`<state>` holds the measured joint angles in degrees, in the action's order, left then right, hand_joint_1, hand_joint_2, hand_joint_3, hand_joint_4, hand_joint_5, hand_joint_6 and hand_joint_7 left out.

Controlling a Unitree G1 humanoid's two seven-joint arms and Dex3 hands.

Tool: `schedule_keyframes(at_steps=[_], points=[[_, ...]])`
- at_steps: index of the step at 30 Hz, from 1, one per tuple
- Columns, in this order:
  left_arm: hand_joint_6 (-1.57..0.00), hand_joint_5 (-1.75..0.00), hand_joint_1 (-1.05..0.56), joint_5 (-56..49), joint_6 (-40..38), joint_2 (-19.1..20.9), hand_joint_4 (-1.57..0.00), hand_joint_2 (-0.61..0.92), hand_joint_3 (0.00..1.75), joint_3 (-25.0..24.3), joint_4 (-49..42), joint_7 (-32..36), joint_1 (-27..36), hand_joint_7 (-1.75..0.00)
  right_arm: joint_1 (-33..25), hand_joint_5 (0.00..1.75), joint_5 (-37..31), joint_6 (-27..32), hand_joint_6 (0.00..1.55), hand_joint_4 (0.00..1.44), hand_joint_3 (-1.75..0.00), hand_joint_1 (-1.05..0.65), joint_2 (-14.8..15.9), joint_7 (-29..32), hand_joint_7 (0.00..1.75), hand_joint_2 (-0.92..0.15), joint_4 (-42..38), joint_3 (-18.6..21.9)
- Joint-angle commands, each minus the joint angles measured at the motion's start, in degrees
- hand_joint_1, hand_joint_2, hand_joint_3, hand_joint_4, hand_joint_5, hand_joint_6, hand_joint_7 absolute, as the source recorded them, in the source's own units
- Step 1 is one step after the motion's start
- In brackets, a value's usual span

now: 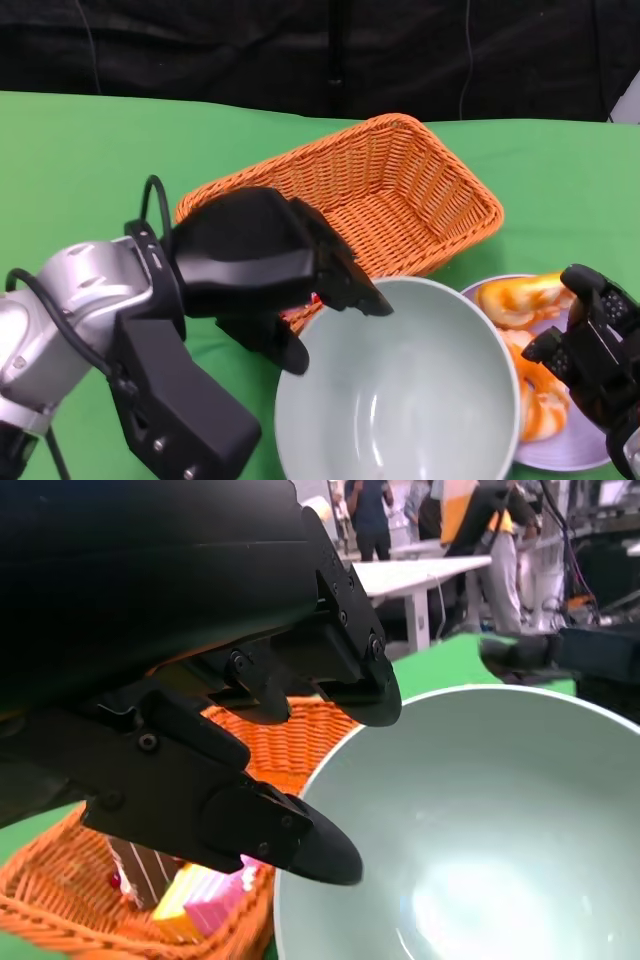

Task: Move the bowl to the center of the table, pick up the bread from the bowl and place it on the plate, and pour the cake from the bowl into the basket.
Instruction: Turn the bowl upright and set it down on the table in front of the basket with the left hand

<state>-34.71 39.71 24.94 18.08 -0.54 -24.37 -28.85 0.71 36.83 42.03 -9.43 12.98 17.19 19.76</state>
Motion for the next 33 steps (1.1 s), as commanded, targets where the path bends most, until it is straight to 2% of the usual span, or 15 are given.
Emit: schedule_keyframes(at_steps=[1, 8, 13, 19, 25, 30, 33], points=[[-0.71, 0.0, -0.75, 0.4, -2.1, 1.4, -0.64, 0.87, 0.0, 0.9, 2.0, -2.1, 0.6, 0.0, 0.2, 1.75, 0.3, -0.1, 0.64, 0.81, -0.82, -0.09, 0.6, 0.3, 1.66, -0.87, 0.0, 0.4], [-0.66, 0.0, -0.75, 0.0, -5.4, 2.2, -0.59, 0.84, 0.0, 2.5, 4.5, -4.3, 0.9, 0.0, 0.3, 1.75, 0.3, 0.2, 0.63, 0.82, -0.81, -0.11, 0.5, 1.1, 1.66, -0.88, 0.3, 0.3], [-0.66, 0.0, -0.79, -1.2, -4.0, 3.6, -0.59, 0.81, 0.0, 2.9, 4.2, -3.1, 1.8, 0.0, 0.1, 1.75, 0.4, 0.3, 0.64, 0.81, -0.81, -0.1, 0.6, 0.9, 1.69, -0.87, 0.5, 0.2], [-0.63, 0.0, -0.82, 0.6, -4.8, 4.9, -0.55, 0.84, 0.01, 2.9, 4.9, -5.2, 2.6, 0.0, -0.1, 1.75, 0.2, -0.1, 0.63, 0.81, -0.82, -0.09, 1.0, 0.3, 1.68, -0.87, 0.4, 0.0], [-0.65, -0.01, -0.68, 9.6, -8.1, 2.7, -0.59, 0.91, 0.02, 1.9, 2.3, -5.1, 6.0, -0.01, 0.3, 1.75, 0.6, 0.7, 0.65, 0.82, -0.82, -0.1, 0.6, 1.7, 1.67, -0.87, 0.6, 0.4], [-0.64, -0.01, -0.62, 18.1, -23.0, -0.9, -0.59, 0.92, 0.04, 0.9, 6.6, -8.6, 9.8, 0.0, 0.2, 1.75, 0.9, 0.5, 0.64, 0.82, -0.81, -0.1, 0.9, 0.9, 1.66, -0.87, 0.4, 0.3], [-0.61, -0.01, -0.63, 19.5, -35.5, -3.3, -0.6, 0.92, 0.08, 0.6, 11.9, -9.4, 12.1, 0.0, 0.1, 1.75, 0.8, 0.4, 0.65, 0.81, -0.81, -0.1, 0.8, 1.1, 1.65, -0.87, 0.5, 0.3]])
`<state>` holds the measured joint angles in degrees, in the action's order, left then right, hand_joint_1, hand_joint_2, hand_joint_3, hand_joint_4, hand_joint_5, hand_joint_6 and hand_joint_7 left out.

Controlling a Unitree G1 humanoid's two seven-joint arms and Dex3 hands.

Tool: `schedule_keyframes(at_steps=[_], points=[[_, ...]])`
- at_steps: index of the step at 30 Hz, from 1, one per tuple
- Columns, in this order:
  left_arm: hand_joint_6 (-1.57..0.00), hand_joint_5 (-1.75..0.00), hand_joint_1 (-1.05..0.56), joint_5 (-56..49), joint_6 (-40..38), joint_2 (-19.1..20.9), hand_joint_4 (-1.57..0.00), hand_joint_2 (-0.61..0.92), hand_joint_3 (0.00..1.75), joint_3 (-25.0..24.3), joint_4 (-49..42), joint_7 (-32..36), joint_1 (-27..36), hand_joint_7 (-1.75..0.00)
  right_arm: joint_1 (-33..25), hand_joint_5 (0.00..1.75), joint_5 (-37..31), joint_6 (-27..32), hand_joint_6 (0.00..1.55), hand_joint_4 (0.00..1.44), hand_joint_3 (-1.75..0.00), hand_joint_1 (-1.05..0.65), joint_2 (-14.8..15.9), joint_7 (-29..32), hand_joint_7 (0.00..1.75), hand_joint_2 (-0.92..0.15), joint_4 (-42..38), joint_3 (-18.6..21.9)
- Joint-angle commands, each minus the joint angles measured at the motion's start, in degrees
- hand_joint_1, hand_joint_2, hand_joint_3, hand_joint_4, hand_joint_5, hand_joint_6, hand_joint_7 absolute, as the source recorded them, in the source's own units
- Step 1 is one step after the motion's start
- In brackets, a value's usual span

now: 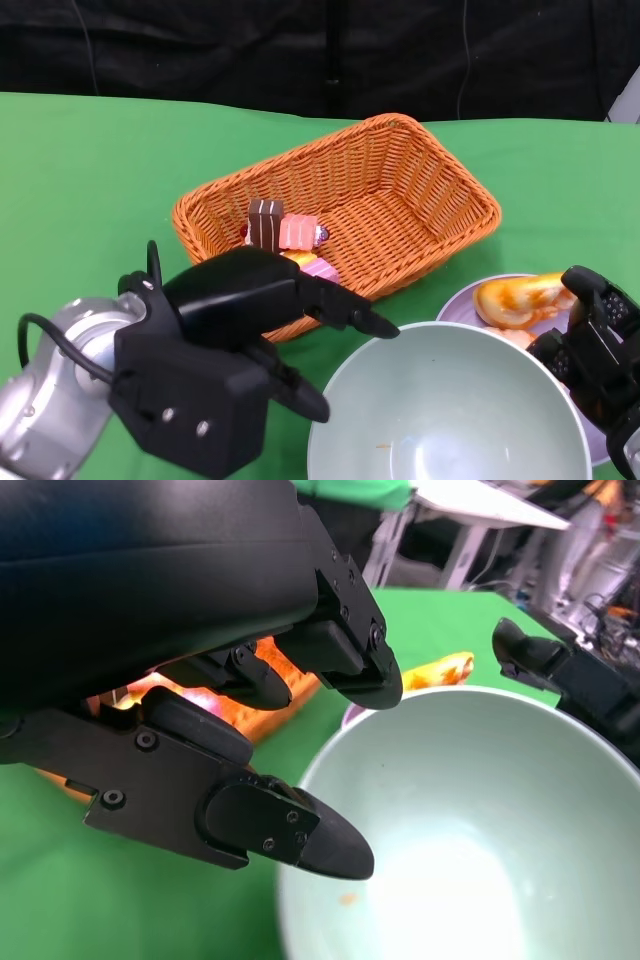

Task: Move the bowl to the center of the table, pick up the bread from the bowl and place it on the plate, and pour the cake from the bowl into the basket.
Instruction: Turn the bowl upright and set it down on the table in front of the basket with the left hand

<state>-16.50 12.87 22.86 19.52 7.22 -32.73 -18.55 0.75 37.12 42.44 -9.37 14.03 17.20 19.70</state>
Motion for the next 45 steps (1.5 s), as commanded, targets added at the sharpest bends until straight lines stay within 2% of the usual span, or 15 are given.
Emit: schedule_keyframes(at_steps=[1, 6, 9, 14, 22, 26, 29, 45], points=[[-0.6, -0.01, -0.64, 1.1, -12.4, -1.8, -0.59, 0.92, 0.1, -0.8, 5.9, -1.2, 2.4, 0.0, 0.1, 1.75, 0.5, 0.1, 0.66, 0.81, -0.8, -0.1, 0.6, 0.3, 1.64, -0.86, 0.6, 0.4], [-0.55, -0.01, -0.61, -4.1, -28.3, -4.6, -0.61, 0.92, 0.13, 1.8, 14.1, 0.2, 3.8, 0.0, 0.4, 1.75, 1.0, 0.8, 0.67, 0.81, -0.81, -0.11, 0.0, 1.5, 1.64, -0.87, 1.0, 0.6], [-0.54, -0.02, -0.59, -6.2, -32.1, -5.2, -0.62, 0.92, 0.15, 2.9, 16.0, 0.3, 3.8, 0.0, 0.5, 1.75, 1.2, 1.0, 0.67, 0.81, -0.81, -0.11, 0.0, 1.7, 1.64, -0.87, 1.0, 0.7], [-0.53, -0.04, -0.57, -12.6, -39.3, -6.4, -0.67, 0.92, 0.19, 7.7, 17.4, -0.4, 2.1, 0.0, 0.4, 1.75, 1.1, 0.7, 0.65, 0.8, -0.81, -0.1, 0.0, 1.4, 1.66, -0.88, 1.1, 0.4], [-0.55, -0.02, -0.58, -18.7, -44.9, -8.2, -0.66, 0.92, 0.21, 12.7, 14.8, -1.0, -0.3, -0.01, 0.7, 1.75, 1.1, 1.2, 0.67, 0.83, -0.8, -0.12, -0.7, 2.9, 1.65, -0.87, 1.4, 0.2], [-0.55, -0.02, -0.59, -19.7, -46.5, -8.6, -0.65, 0.92, 0.22, 13.5, 14.2, -1.6, -1.0, -0.01, 0.7, 1.75, 1.0, 1.2, 0.68, 0.83, -0.79, -0.12, -0.9, 3.5, 1.65, -0.87, 1.6, 0.0], [-0.57, -0.02, -0.56, -21.1, -46.8, -9.8, -0.65, 0.92, 0.22, 14.9, 10.4, -0.1, -2.4, -0.01, 0.7, 1.75, 0.7, 0.5, 0.67, 0.83, -0.8, -0.11, -1.0, 3.0, 1.65, -0.88, 1.3, -0.3], [-0.62, -0.02, -0.48, -21.8, -44.4, -13.3, -0.67, 0.92, 0.24, 15.5, 3.5, 3.6, -3.7, -0.03, 0.4, 1.75, 0.9, -0.1, 0.68, 0.82, -0.82, -0.11, -0.8, 2.3, 1.64, -0.87, 1.4, -0.4]])
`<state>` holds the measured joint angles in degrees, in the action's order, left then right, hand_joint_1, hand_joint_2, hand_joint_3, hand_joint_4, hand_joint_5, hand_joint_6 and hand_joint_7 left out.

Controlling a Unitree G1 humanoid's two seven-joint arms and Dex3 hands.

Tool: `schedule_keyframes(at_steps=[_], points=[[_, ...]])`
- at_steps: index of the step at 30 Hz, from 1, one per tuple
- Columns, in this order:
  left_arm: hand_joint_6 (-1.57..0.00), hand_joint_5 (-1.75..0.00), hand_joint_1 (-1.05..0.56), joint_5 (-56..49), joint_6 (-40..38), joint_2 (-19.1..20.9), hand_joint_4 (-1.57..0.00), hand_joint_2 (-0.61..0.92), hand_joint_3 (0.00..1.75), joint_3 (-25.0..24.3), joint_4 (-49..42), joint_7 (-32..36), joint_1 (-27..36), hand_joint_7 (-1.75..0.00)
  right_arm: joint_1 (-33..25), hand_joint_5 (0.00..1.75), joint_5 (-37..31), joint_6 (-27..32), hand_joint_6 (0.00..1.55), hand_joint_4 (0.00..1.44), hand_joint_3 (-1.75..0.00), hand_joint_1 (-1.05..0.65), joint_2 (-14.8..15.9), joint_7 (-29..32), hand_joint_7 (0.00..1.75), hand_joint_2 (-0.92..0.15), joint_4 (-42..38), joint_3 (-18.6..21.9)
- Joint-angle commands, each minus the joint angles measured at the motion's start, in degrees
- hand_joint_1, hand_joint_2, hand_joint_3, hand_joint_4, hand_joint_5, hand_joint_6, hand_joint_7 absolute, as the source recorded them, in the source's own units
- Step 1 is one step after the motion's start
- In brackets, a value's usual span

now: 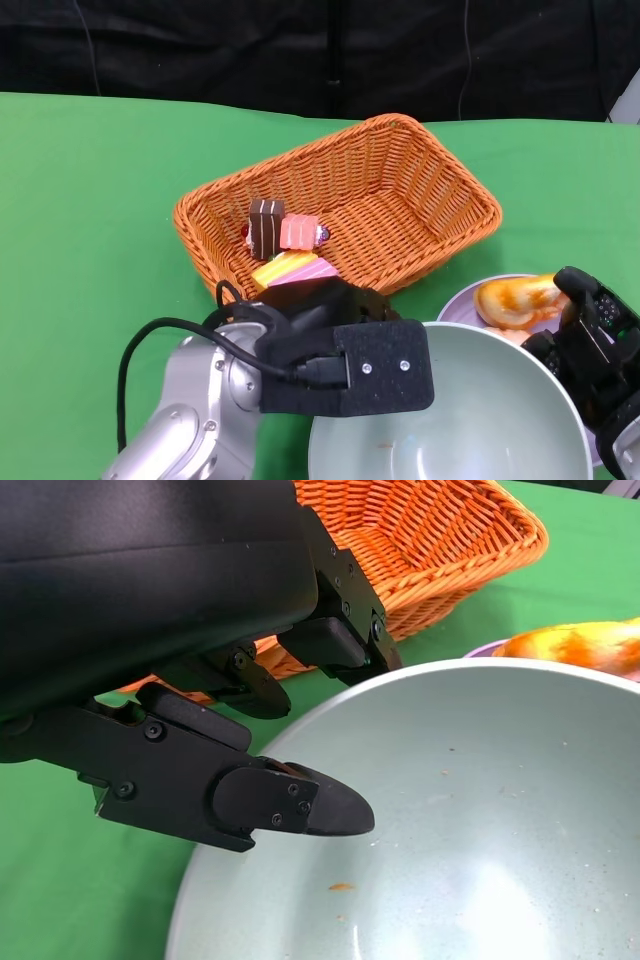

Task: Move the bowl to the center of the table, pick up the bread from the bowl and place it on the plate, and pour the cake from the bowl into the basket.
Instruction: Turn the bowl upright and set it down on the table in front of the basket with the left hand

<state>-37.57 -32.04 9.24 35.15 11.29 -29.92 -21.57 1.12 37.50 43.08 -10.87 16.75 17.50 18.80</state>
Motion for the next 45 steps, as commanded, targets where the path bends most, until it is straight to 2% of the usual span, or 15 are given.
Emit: schedule_keyframes(at_steps=[1, 2, 6, 18, 21, 23, 24, 26, 27, 28, 29, 32, 36, 38, 45], points=[[-0.62, -0.02, -0.48, -0.6, 0.4, -0.4, -0.68, 0.92, 0.24, -0.4, -1.5, 1.8, -0.6, -0.02, 0.0, 1.75, 0.5, -0.5, 0.68, 0.82, -0.82, -0.11, 0.6, 0.0, 1.64, -0.87, 1.4, 0.6], [-0.66, -0.05, -0.37, -0.5, 0.4, -1.0, -0.75, 0.92, 0.22, -0.5, -2.3, 2.5, -0.6, -0.04, 0.0, 1.75, 0.5, -0.3, 0.67, 0.82, -0.81, -0.11, 0.6, 0.3, 1.63, -0.86, 1.6, 0.7], [-0.71, -0.09, -0.26, 0.1, 0.2, -2.3, -0.83, 0.92, 0.2, -0.9, -4.1, 4.2, -0.5, -0.05, -0.1, 1.75, 0.6, -0.5, 0.67, 0.83, -0.81, -0.1, 0.8, -0.2, 1.63, -0.87, 1.7, 0.7], [-0.79, -0.14, -0.14, 2.6, 2.3, -4.2, -0.96, 0.92, 0.19, -2.7, -7.9, 7.2, 0.9, -0.07, -0.2, 1.75, 1.0, -0.8, 0.64, 0.84, -0.85, -0.09, 1.0, -1.7, 1.67, -0.84, 1.4, 1.6], [-0.88, -0.17, -0.03, 4.0, 5.7, -3.8, -1.0, 0.92, 0.21, -3.7, -9.3, 8.8, 1.5, -0.1, -0.1, 1.75, 0.9, -0.6, 0.64, 0.85, -0.85, -0.09, 0.8, -1.2, 1.67, -0.85, 1.6, 1.6], [-1.12, -0.18, 0.04, 4.6, 9.6, -3.3, -1.12, 0.92, 0.11, -4.2, -10.6, 10.9, 2.0, -0.13, -0.1, 1.75, 1.0, -0.5, 0.64, 0.85, -0.85, -0.1, 0.7, -1.0, 1.67, -0.85, 1.8, 1.7], [-1.21, -0.24, 0.06, 4.7, 11.5, -3.0, -1.18, 0.92, 0.1, -4.5, -11.2, 12.3, 2.4, -0.14, -0.1, 1.75, 1.0, -0.5, 0.64, 0.85, -0.85, -0.1, 0.7, -1.1, 1.67, -0.85, 1.9, 1.7], [-1.31, -0.83, 0.06, 4.4, 14.1, -2.7, -1.08, 0.83, 0.32, -4.7, -11.9, 14.5, 3.1, -0.22, -0.2, 1.75, 1.0, -0.6, 0.64, 0.84, -0.85, -0.09, 0.7, -1.3, 1.67, -0.85, 2.0, 1.6], [-1.0, -1.37, 0.05, 4.2, 14.9, -2.6, -0.94, 0.75, 0.5, -4.7, -12.0, 15.4, 3.4, -1.03, -0.2, 1.75, 1.0, -0.7, 0.64, 0.84, -0.86, -0.09, 0.7, -1.3, 1.68, -0.85, 2.0, 1.6], [-0.83, -1.55, 0.04, 4.2, 15.5, -2.2, -0.9, 0.72, 0.57, -4.9, -11.4, 15.7, 3.7, -1.38, -0.2, 1.75, 1.1, -0.8, 0.64, 0.84, -0.86, -0.09, 0.7, -1.4, 1.68, -0.84, 2.0, 1.6], [-0.7, -1.67, 0.03, 4.1, 15.9, -1.8, -0.84, 0.71, 0.61, -5.0, -10.7, 15.6, 4.0, -1.6, -0.2, 1.75, 1.2, -0.8, 0.64, 0.84, -0.87, -0.09, 0.7, -1.5, 1.68, -0.84, 2.0, 1.7], [-0.63, -1.74, 0.0, 4.2, 16.9, -0.1, -0.8, 0.72, 0.63, -5.4, -8.6, 14.5, 4.6, -1.73, -0.2, 1.75, 1.4, -0.8, 0.64, 0.84, -0.88, -0.08, 0.8, -1.6, 1.68, -0.83, 2.0, 2.0], [-0.58, -1.75, -0.03, 4.6, 17.2, 2.6, -0.77, 0.76, 0.58, -6.6, -4.2, 11.7, 5.4, -1.75, 0.1, 1.75, 1.8, -0.1, 0.64, 0.83, -0.9, -0.08, 0.9, -1.1, 1.67, -0.83, 2.1, 2.4], [-0.57, -1.75, -0.04, 4.4, 16.1, 3.4, -0.77, 0.79, 0.52, -7.1, -2.0, 10.3, 5.6, -1.75, 0.0, 1.75, 1.9, -0.2, 0.64, 0.83, -0.9, -0.08, 1.0, -1.2, 1.66, -0.83, 2.0, 2.5], [-0.56, -1.75, 0.01, 4.9, 15.2, 5.0, -0.72, 0.8, 0.48, -8.6, 1.5, 7.2, 5.0, -1.73, -0.1, 1.75, 2.2, -0.2, 0.63, 0.83, -0.9, -0.08, 1.4, -1.1, 1.68, -0.83, 1.9, 2.4]])
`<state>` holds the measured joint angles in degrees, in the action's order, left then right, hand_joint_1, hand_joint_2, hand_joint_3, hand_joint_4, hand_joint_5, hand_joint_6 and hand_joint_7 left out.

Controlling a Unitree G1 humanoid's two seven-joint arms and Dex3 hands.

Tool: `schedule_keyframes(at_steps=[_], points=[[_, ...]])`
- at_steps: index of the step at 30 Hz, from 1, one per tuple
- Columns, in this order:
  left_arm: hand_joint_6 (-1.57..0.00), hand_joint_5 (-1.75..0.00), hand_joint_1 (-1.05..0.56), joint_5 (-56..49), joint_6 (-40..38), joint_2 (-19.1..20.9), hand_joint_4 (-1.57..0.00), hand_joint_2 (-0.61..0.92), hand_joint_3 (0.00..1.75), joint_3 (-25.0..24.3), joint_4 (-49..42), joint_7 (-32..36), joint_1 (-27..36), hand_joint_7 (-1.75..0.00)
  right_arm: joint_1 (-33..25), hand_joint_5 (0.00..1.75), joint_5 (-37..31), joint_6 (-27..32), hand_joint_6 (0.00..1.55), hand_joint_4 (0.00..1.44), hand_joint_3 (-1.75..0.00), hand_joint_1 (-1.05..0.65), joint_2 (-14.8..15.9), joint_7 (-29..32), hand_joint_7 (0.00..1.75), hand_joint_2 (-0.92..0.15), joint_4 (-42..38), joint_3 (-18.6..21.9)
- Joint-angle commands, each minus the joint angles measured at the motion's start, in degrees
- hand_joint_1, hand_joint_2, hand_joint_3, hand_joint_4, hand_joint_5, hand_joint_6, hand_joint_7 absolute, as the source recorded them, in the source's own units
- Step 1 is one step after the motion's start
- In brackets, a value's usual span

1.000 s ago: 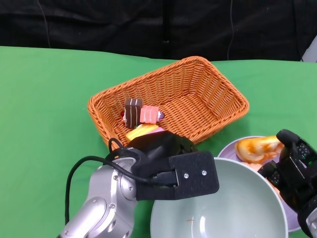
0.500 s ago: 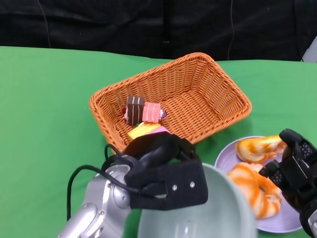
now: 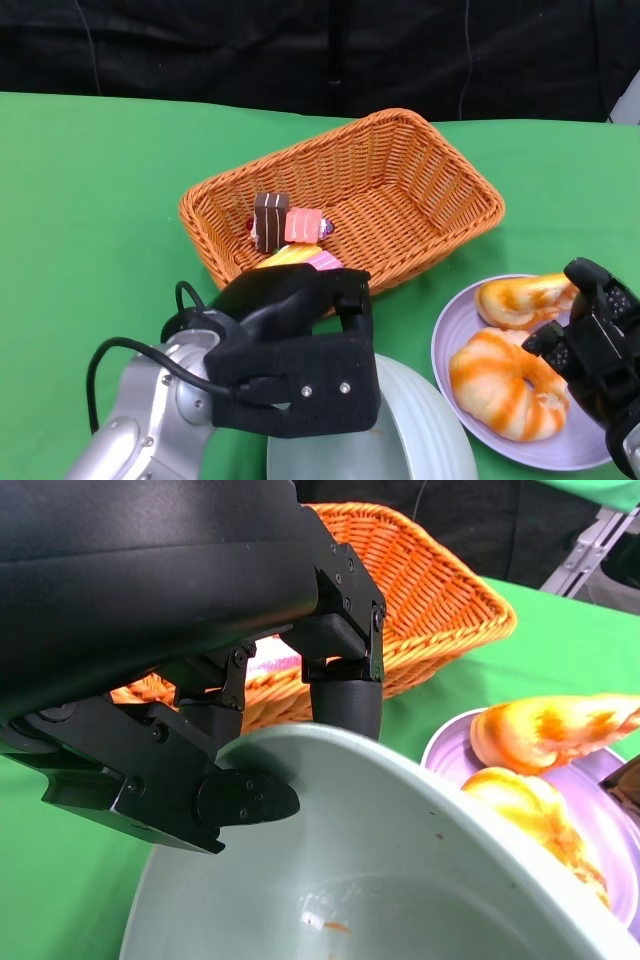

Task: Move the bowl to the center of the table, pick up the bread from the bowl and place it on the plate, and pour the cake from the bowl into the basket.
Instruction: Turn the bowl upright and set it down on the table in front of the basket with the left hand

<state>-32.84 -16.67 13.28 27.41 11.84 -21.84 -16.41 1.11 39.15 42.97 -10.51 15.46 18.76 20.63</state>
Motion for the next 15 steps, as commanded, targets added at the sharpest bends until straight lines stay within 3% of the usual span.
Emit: schedule_keyframes(at_steps=[1, 3, 5, 8, 12, 15], points=[[-0.56, -1.75, 0.01, 0.2, -0.2, 0.9, -0.72, 0.8, 0.48, -0.9, 1.0, -1.0, -0.1, -1.73, 0.0, 1.75, 0.5, -0.1, 0.62, 0.83, -0.9, -0.08, 1.0, 0.2, 1.68, -0.83, 0.7, 0.6], [-0.56, -1.75, 0.01, 0.0, 0.3, 2.5, -0.71, 0.79, 0.45, -1.6, 1.2, -2.4, -1.5, -1.71, -0.1, 1.75, 0.8, 0.0, 0.62, 0.83, -0.9, -0.08, 1.0, 0.3, 1.68, -0.82, 0.8, 0.6], [-0.6, -1.75, 0.0, -0.1, 0.9, 4.5, -0.68, 0.79, 0.3, -2.5, 1.4, -4.3, -3.3, -1.61, -0.2, 1.75, 1.1, 0.1, 0.63, 0.83, -0.9, -0.08, 0.9, 0.4, 1.68, -0.81, 1.0, 0.7], [-0.62, -1.75, -0.01, -0.1, 1.1, 5.0, -0.68, 0.8, 0.24, -2.8, 1.5, -5.0, -3.8, -1.58, -0.2, 1.75, 1.2, 0.2, 0.64, 0.83, -0.91, -0.09, 0.9, 0.5, 1.67, -0.81, 1.1, 0.7], [-0.62, -1.75, -0.01, 0.0, 1.1, 5.1, -0.68, 0.8, 0.22, -2.8, 1.5, -5.1, -3.8, -1.58, -0.2, 1.75, 1.3, 0.2, 0.64, 0.83, -0.91, -0.09, 1.0, 0.6, 1.67, -0.81, 1.1, 0.7], [-0.61, -1.75, 0.02, 0.2, 0.6, 9.8, -0.75, 0.82, 0.24, -6.6, 5.0, -7.2, -1.3, -1.71, 0.1, 1.75, 1.9, 0.5, 0.64, 0.83, -0.92, -0.09, 1.1, 1.0, 1.67, -0.81, 0.7, 1.2]])
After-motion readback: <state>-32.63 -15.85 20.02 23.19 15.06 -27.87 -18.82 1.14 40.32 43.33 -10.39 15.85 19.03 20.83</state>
